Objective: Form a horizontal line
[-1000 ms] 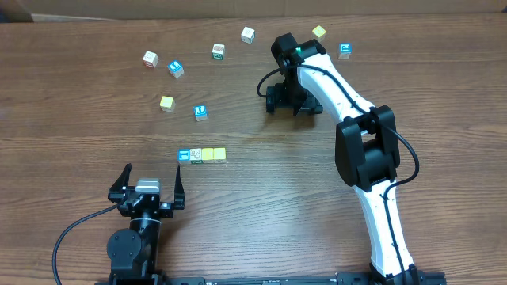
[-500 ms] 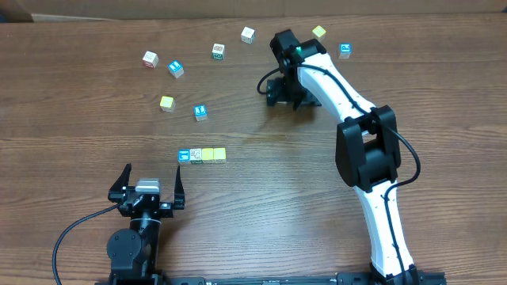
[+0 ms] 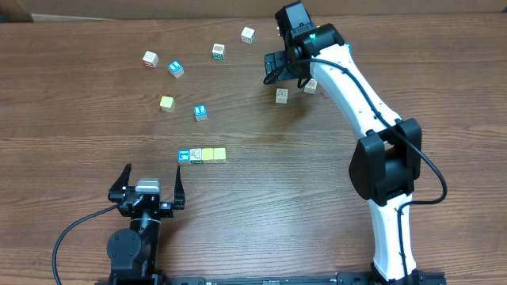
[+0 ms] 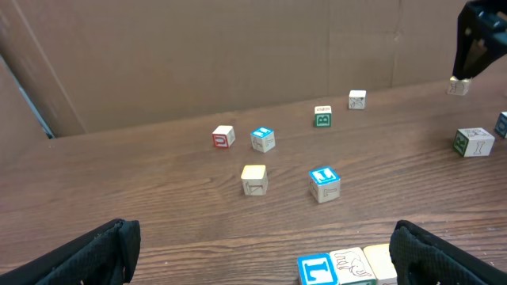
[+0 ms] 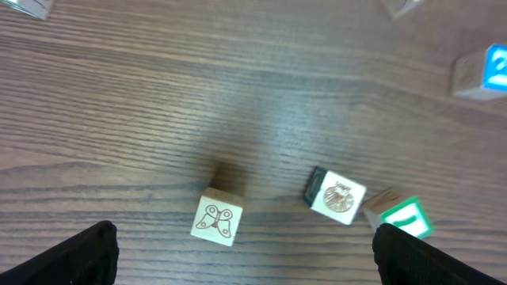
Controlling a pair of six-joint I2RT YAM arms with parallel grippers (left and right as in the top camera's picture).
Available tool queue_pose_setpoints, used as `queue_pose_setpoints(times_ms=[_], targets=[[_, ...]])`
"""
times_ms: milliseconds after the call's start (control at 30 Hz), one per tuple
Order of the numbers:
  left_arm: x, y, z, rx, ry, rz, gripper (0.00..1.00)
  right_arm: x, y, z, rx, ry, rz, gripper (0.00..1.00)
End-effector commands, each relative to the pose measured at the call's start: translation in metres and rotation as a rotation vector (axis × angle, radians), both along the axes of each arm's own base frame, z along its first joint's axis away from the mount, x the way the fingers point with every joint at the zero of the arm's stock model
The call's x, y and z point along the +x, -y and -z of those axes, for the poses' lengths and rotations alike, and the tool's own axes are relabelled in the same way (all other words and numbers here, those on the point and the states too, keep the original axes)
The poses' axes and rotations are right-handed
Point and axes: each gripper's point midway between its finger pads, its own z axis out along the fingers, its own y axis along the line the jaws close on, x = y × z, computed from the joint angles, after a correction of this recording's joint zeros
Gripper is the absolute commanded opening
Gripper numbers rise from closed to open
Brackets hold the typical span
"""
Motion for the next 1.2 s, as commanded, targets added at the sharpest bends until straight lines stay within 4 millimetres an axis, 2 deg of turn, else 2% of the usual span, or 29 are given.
queue_pose_setpoints(times_ms=[0,167,300,500,667,833,900,1033,1167], targets=[[0.0,0.0,-0.001,0.019,0.011,-0.001,1.0,0.006,0.016,-0.041,-0.009,0.091,-0.028,1.0],[0.0,0.0,-0.001,0.019,0.01,-0.001,0.99,0.012,0.032,-0.073,0.023,0.162,-0.004,1.0],[0.0,0.0,-0.001,0.02,0.01,-0.001,1.0,0.007,0.049,-0.092,0.032,0.192,0.02,1.0],[0.0,0.0,-0.001,0.019,0.01,-0.001,1.0,-0.015,0.08,-0.097,0.068,0.317,0.066,1.0],[0.0,0.0,-0.001,0.019,0.01,-0.002,0.99,-0.04,0.107,-0.103,0.169,0.453,0.082,1.0],[0.0,0.0,-0.001,0.019,0.01,-0.001,1.0,-0.078,0.149,-0.068,0.152,0.404,0.16,1.0],[0.0,0.0,-0.001,0.019,0.01,-0.001,1.0,-0.091,0.159,-0.051,0.159,0.378,0.178,1.0],[0.0,0.0,-0.001,0.019,0.01,-0.001,1.0,-0.111,0.164,-0.022,0.212,0.361,0.177,1.0],[0.0,0.0,-0.001,0.019,0.01,-0.001,1.0,-0.13,0.156,0.005,0.237,0.366,0.107,1.0]])
